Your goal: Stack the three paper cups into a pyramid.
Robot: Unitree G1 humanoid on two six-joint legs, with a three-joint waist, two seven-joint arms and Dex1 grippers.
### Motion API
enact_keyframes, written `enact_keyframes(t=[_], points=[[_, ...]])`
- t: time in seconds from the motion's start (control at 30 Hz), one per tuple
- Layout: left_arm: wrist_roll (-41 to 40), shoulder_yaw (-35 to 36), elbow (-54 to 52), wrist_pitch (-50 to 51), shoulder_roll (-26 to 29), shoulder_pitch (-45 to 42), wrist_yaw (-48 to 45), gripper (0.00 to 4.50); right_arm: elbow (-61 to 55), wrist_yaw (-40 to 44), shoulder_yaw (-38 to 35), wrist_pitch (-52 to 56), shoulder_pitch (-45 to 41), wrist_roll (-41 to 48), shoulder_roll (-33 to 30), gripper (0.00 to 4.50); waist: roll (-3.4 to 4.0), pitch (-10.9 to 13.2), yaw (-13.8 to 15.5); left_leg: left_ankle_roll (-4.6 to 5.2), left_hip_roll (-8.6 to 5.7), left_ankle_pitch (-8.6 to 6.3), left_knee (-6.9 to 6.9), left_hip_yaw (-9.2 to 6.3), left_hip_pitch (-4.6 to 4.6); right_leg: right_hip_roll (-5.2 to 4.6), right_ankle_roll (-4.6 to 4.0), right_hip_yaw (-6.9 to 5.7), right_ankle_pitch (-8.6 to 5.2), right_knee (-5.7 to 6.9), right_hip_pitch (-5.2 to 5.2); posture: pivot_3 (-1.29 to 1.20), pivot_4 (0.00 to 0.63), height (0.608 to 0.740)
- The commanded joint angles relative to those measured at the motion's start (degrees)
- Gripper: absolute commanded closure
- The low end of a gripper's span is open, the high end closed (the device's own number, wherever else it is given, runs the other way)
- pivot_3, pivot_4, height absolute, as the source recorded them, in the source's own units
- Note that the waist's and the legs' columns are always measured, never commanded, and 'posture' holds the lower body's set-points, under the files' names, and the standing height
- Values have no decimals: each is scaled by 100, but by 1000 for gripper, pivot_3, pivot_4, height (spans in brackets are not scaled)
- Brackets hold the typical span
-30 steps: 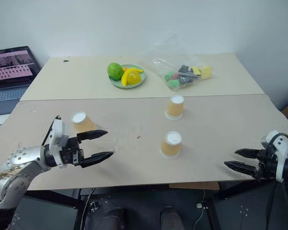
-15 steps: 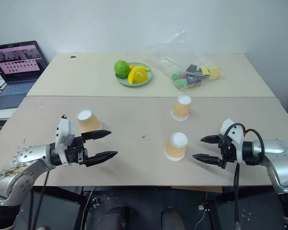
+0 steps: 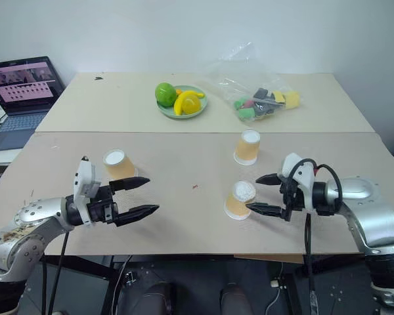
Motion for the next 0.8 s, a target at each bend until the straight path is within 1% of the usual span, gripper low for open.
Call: enact_keyframes(t=[0.03,0.27,0.53,0.57,0.6,0.67,0.7,0.8], points=[[-61,166,-116,7,7,-131,46,0,-101,-20,56,-31,-145,5,91,70,0,0,1,0,0,0,0,0,-1,0,0,0,0,-1,0,0,150,740],[-68,189,-136,17,-1,-160,95,0,124,-83,285,-51,-443,-114,302,70,0,0,-2,0,0,0,2,0,1,0,-1,0,1,2,0,0,150,740],[-51,192,-149,-2,11,-140,101,0,288,-63,412,-19,-677,-174,396,70,0,0,-1,0,0,0,2,-1,-1,0,-1,-1,1,3,-1,0,150,740],[-47,196,-143,-5,10,-139,104,0,297,-67,412,-7,-677,-167,398,575,0,0,-1,0,0,0,2,-1,0,0,-1,-1,1,3,-1,0,150,740],[-41,198,-135,-10,9,-138,105,0,300,-65,414,-1,-676,-166,397,765,0,0,-1,0,0,0,2,-1,0,0,-1,-1,1,4,-1,0,150,740],[-5,197,-97,-36,6,-142,109,0,302,-58,426,-3,-689,-189,398,1446,0,0,0,0,0,0,3,-1,0,0,-1,-1,1,5,-1,0,150,740],[16,194,-77,-49,1,-148,116,0,303,-67,429,10,-714,-199,409,1689,0,0,-1,0,0,0,3,-1,0,0,-1,-1,1,5,-1,0,150,740],[30,180,-72,-58,-11,-145,119,0,306,-74,385,123,-938,-77,518,1689,0,0,-15,0,0,0,4,-1,0,0,-1,-1,1,7,-1,0,150,740]])
